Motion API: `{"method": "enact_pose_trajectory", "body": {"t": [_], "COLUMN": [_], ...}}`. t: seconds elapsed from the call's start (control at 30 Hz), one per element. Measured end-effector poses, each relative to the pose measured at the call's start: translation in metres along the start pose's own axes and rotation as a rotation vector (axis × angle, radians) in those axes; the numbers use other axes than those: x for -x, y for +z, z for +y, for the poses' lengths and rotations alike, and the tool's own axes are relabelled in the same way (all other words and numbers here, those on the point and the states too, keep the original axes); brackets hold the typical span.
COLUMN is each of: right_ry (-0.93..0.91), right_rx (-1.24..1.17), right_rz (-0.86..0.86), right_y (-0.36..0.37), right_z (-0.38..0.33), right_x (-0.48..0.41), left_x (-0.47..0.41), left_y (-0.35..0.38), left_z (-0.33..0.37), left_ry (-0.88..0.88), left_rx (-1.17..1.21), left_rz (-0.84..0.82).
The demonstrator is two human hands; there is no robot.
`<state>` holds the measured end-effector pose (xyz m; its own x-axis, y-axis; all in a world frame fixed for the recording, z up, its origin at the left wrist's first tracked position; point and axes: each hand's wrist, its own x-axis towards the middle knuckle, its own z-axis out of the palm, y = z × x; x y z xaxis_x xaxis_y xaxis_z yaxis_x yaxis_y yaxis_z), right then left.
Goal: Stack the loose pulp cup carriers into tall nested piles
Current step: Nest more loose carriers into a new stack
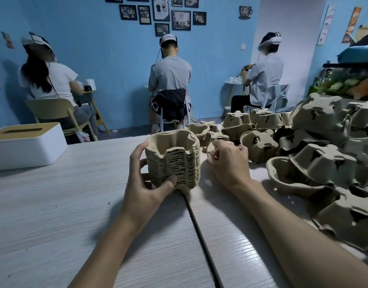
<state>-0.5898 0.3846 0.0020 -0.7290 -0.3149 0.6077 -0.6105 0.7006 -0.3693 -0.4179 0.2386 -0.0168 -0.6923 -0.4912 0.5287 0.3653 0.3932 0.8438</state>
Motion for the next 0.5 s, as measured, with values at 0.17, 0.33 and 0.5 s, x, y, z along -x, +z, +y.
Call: {"method": "enact_pose_trajectory", "body": {"t": [0.17, 0.33, 0.5], "right_ry": [-0.034, -0.041, -0.018], "right_rx": [0.158, 0.161, 0.083], "right_rz": [-0.131, -0.122, -0.168], "right_y": [-0.0030, -0.0037, -0.0032], "right_z": [-0.0008, -0.0037, -0.0035], "right_x": [0.0023, 0.0043, 0.0043], "left_x": [0.0004, 0.0004, -0.0003], "left_y": [-0.0012, -0.0012, -0.0010], "left_z": [0.0013, 0.0033, 0.0034], "left_ry": [-0.007, -0.009, -0.008], "left_rx": [-0.012, -0.007, -0.005], "left_rz": [-0.001, -0.005, -0.009]}}
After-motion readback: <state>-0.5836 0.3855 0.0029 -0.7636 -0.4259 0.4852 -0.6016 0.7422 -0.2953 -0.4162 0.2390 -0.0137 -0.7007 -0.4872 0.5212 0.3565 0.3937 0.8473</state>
